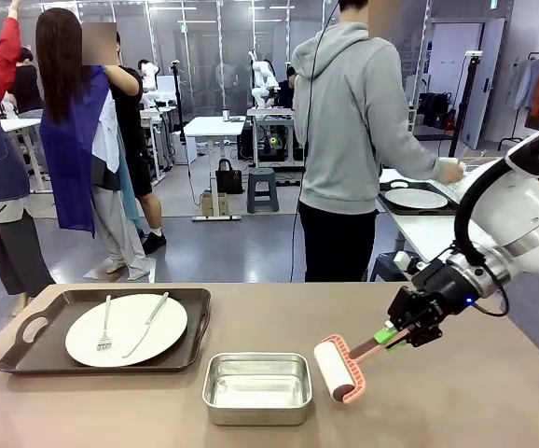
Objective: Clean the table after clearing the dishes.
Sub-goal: When the left (or right) Handle tray is removed, use the left hand (or right hand) to clean the left (or right) side of the table with the Lint Roller.
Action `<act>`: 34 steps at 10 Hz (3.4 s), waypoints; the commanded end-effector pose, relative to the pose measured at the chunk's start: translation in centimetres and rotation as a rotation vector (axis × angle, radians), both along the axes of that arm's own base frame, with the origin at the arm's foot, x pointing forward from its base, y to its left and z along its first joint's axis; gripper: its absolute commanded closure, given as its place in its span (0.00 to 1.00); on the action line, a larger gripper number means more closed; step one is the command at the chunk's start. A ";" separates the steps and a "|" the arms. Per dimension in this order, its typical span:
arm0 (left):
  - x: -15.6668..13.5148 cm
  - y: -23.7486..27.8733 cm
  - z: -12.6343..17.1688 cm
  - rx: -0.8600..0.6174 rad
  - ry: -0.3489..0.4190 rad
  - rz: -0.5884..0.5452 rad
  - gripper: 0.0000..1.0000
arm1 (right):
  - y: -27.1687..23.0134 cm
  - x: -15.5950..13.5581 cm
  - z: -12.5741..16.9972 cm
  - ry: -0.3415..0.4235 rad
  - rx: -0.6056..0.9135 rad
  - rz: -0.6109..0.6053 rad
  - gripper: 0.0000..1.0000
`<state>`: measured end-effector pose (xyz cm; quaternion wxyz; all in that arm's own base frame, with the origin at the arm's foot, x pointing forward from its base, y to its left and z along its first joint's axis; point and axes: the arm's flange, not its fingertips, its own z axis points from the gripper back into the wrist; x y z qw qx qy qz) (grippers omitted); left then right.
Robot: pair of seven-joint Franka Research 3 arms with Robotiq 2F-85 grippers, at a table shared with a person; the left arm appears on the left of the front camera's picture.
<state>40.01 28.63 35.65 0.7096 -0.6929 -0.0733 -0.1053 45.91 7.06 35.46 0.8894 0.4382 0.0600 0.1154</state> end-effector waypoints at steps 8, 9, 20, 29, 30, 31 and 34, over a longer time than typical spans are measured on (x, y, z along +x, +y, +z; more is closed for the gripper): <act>-0.3 0.4 0.1 -0.009 -0.010 0.006 0.00 | -0.7 9.2 -1.2 0.093 0.082 -0.212 0.78; -0.3 0.4 0.1 -0.009 -0.010 0.006 0.00 | 0.0 9.4 -2.0 0.109 0.069 -0.200 0.78; -0.3 0.4 0.1 -0.009 -0.010 0.006 0.00 | -7.7 5.4 -4.8 -0.038 -0.126 -0.298 0.78; -0.3 0.4 0.1 -0.009 -0.010 0.006 0.00 | -13.2 6.8 2.9 -0.136 -0.606 -0.417 0.78; -0.3 0.4 0.1 -0.009 -0.010 0.006 0.00 | -13.4 6.7 3.9 -0.149 -0.628 -0.437 0.78; -0.3 0.4 0.1 -0.009 -0.010 0.006 0.00 | -13.3 6.5 4.7 -0.156 -0.658 -0.454 0.78; -0.3 0.4 0.1 -0.009 -0.010 0.006 0.00 | -13.4 4.8 10.5 -0.193 -0.611 -0.431 0.78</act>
